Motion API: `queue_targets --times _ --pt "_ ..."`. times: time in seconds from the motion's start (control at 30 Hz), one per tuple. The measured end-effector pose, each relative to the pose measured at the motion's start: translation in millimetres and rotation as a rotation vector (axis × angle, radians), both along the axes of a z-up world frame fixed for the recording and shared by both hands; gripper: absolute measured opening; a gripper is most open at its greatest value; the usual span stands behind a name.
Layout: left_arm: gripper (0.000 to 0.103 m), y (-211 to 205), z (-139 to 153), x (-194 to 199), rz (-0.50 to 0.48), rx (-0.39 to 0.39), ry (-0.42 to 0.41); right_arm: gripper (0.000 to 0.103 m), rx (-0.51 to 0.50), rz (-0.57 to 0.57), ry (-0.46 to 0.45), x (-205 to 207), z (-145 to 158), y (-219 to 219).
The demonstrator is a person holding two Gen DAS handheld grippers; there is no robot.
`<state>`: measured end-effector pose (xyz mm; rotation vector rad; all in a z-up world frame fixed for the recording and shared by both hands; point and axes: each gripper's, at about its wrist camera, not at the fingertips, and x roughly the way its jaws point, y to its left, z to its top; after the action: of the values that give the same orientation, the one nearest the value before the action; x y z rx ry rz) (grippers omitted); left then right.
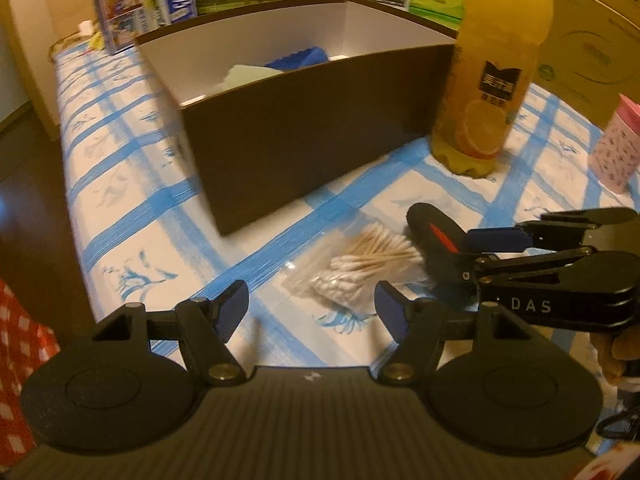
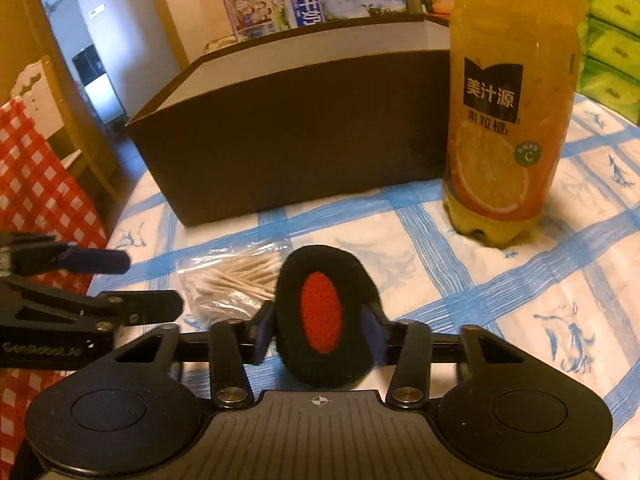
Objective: Organize soft objects
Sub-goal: 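Grasp the black red-centred pad with the right gripper while the left grasps the cotton swab bag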
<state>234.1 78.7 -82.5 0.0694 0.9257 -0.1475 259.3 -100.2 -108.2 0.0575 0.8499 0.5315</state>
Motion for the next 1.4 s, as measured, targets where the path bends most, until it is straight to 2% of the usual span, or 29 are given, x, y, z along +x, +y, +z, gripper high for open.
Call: queue_targets --times 0.23,0.37,0.47,0.63,0.67,0.7,0.8,0.9,1.03,1.13,1.2,1.4 --pt "0.067 -14.7 -4.1 15.3 -0.171 0.038 -0.033 0.04 -0.104 0.025 -0.016 -8.0 2.1 -2.5" --pt "0.067 -21.5 -14.8 28.4 -0.234 0.055 -0.012 0.04 -0.153 0.007 -0.026 -11.7 0.8 -9.7" --pt "0.068 -22.9 -23.5 38.4 -0.229 0.042 0.017 0.04 -0.152 -0.018 -0.014 -12.0 0.3 -20.6" --pt "0.067 -24.1 -31.7 47.0 -0.192 -0.04 0.056 0.04 -0.172 -0.062 -0.006 -11.8 1.9 -40.0" --pt "0.064 -25.7 -34.0 47.9 -0.181 -0.054 0.07 0.04 -0.174 -0.071 -0.004 -12.3 2.0 -45.0" --pt "0.056 -28.2 -36.1 48.4 -0.168 -0.072 0.079 0.04 -0.177 -0.081 -0.002 -12.0 2.2 -49.1" --pt "0.042 -39.9 -36.6 46.7 -0.135 -0.094 0.066 0.04 -0.192 -0.118 0.007 -10.5 1.5 -62.1" --pt "0.037 -53.7 -36.9 47.3 -0.094 -0.142 0.073 0.04 -0.19 -0.151 0.013 -11.7 2.1 -75.7" --pt "0.036 -69.8 -38.3 46.3 -0.063 -0.212 0.092 0.04 -0.182 -0.181 0.022 -11.7 4.4 -88.0" --pt "0.048 -74.4 -36.5 45.1 -0.059 -0.227 0.105 0.04 -0.153 -0.182 0.023 -11.7 7.6 -94.1" --pt "0.06 -73.4 -33.5 44.1 -0.066 -0.223 0.106 0.049 -0.132 -0.181 0.034 -11.8 8.9 -96.6" --pt "0.07 -72.8 -28.0 46.4 -0.104 -0.153 0.087 0.07 -0.096 -0.185 0.011 -12.9 13.3 -103.1"
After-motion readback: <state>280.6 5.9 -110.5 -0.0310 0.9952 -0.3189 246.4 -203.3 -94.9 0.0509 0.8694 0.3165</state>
